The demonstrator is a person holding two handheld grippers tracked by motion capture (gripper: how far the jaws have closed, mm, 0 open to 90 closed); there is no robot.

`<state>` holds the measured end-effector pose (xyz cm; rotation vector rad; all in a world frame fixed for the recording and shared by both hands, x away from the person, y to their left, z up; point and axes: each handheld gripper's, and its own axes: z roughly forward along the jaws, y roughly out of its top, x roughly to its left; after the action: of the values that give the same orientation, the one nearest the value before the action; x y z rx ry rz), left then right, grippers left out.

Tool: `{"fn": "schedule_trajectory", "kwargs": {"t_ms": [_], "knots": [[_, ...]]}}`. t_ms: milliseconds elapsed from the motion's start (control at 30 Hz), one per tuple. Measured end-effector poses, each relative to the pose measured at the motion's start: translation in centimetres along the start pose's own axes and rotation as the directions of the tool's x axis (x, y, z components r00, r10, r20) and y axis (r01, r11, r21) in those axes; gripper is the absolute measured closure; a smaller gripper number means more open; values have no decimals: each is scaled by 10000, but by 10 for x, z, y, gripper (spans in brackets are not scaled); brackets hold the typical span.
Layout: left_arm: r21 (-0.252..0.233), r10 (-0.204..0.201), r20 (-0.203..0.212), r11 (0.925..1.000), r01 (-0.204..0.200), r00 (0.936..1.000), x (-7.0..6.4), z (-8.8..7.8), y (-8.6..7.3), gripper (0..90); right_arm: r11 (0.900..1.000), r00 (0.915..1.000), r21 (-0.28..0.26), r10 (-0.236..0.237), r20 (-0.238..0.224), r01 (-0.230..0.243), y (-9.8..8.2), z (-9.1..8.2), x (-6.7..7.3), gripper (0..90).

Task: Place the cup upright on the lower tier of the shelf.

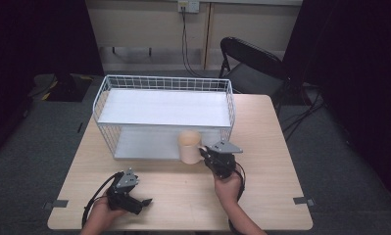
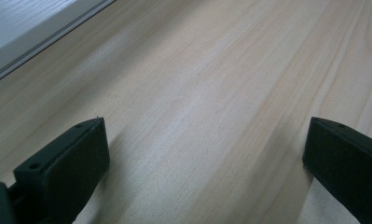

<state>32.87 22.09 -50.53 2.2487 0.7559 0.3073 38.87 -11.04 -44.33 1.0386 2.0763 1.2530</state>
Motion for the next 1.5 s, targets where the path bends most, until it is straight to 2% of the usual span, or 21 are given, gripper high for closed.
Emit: {"fn": "schedule_trajectory", "kwargs": {"t_ms": [767,933,1133,1500], "knots": [[3,1,1,10000,-1,10000,0,0,0,0,10000,9989,19,-88,470,88,0,10,4,805],[9,2,-6,10000,-2,10000,0,0,0,0,10000,9990,66,-13,448,10,-1,12,4,804],[5,4,-1,10000,-4,10000,0,0,0,0,9992,9993,359,190,329,-201,-2,16,2,801],[1,0,-1,10000,0,10000,0,0,0,0,9983,9996,566,117,269,-132,-3,21,6,799]]}}
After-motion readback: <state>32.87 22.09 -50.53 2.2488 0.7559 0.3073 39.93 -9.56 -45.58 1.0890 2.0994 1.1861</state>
